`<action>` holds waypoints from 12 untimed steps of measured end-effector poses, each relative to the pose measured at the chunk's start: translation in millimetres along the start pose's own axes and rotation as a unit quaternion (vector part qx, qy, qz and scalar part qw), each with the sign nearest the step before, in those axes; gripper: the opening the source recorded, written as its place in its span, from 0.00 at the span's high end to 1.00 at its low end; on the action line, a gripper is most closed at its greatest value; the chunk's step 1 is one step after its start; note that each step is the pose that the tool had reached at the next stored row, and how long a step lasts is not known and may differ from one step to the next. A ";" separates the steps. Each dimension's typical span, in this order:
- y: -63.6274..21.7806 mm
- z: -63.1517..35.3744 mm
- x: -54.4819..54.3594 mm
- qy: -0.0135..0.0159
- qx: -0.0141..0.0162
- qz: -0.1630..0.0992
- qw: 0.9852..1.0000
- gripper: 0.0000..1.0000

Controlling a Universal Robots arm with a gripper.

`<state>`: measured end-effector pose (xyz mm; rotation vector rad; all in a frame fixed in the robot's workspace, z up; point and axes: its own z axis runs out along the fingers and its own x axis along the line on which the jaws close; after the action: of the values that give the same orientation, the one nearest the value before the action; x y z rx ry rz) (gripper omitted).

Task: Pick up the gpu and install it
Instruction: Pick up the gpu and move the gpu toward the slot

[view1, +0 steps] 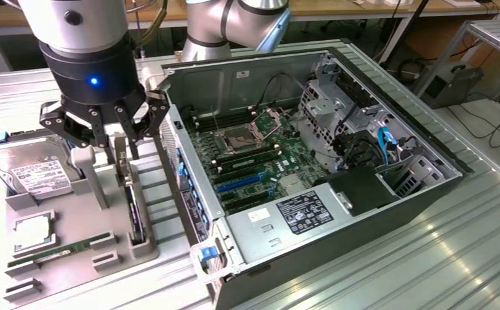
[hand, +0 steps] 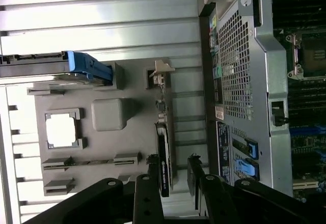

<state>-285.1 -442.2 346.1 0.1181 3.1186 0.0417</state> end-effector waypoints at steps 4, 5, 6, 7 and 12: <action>-0.6 7.3 3.0 0.000 0.000 0.000 1.000 0.64; -0.7 9.1 3.3 0.000 0.000 0.000 1.000 0.64; -0.8 10.9 3.7 0.000 0.000 0.000 1.000 0.64; -0.8 12.6 4.0 0.001 0.000 0.000 1.000 0.64; -1.1 21.8 5.0 0.001 0.000 0.000 1.000 0.64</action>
<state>-289.7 -442.3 324.2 0.1182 3.1209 0.0417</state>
